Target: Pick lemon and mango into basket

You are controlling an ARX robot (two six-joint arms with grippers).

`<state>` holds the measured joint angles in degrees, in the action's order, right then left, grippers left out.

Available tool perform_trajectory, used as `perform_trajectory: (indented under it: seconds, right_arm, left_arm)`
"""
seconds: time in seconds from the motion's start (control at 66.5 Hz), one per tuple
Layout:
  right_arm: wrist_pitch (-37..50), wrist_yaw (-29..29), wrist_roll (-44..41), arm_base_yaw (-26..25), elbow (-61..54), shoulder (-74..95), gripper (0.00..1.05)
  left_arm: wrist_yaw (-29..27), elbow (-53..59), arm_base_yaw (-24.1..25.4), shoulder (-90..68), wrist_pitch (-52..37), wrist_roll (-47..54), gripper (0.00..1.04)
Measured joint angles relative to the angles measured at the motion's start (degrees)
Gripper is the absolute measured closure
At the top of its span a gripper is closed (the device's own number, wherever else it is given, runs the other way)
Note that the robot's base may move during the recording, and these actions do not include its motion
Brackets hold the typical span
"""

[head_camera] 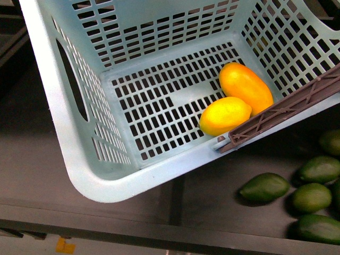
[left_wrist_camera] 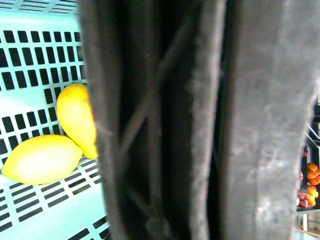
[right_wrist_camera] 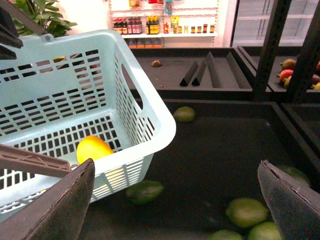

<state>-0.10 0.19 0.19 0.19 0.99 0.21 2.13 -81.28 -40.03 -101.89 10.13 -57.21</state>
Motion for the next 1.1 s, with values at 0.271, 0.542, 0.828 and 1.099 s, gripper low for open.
perform_trajectory:
  seconds: [0.271,0.542,0.828,1.099]
  right_arm:
    - [0.0,-0.5,0.0,-0.2,0.0,0.0,0.09]
    - [0.0,-0.2,0.0,-0.2,0.0,0.0,0.09]
    - [0.0,-0.2,0.0,-0.2,0.0,0.0,0.09]
    - [0.0,-0.2,0.0,-0.2,0.0,0.0,0.09]
  left_arm:
    - [-13.6,-2.8,0.5,-0.9,5.9,-6.1,0.91]
    - [-25.2,-15.1,9.1,-12.6,6.2,-26.7,0.91]
    - [-15.9,-25.5,18.9,-26.2,5.3,-32.2,0.91]
    - [-12.6,-24.6,22.4,-31.6,4.6,-33.7,0.91]
